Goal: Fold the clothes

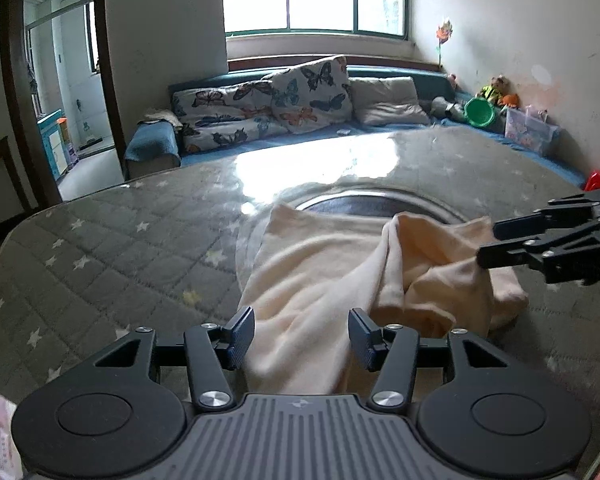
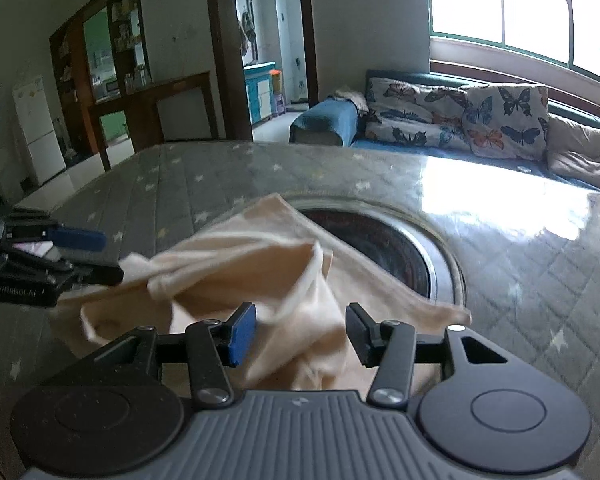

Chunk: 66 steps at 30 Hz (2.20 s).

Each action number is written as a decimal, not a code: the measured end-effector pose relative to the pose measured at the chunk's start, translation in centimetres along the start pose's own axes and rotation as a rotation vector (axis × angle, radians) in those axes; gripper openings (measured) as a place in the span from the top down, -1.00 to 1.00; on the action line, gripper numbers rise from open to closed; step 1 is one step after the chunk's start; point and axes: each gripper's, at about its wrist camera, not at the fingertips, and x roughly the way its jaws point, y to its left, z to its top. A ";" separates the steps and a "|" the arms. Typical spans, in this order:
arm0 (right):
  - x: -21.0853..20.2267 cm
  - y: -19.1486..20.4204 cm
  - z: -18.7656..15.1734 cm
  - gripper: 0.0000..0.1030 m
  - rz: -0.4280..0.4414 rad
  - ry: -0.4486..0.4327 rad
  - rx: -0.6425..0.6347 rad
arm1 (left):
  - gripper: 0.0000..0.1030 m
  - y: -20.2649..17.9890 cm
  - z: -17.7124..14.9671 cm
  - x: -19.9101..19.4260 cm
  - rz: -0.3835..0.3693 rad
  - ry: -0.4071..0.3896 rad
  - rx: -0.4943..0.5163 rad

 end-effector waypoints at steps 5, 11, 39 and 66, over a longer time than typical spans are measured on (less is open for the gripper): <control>2.0 0.3 1.4 0.04 -0.016 0.005 -0.041 | -0.08 -0.4 0.6 1.1 -0.023 0.009 0.033; 5.3 0.3 2.2 0.28 -0.041 0.050 -0.078 | -0.08 -1.0 0.8 2.0 -0.077 0.016 0.058; -5.8 -1.8 -7.1 0.95 -0.149 0.066 0.009 | -0.04 -3.0 1.1 2.1 -0.145 0.007 0.126; 0.2 6.4 -3.4 0.45 0.047 -0.004 -0.395 | 0.92 -1.4 3.7 2.0 -0.048 -0.066 0.025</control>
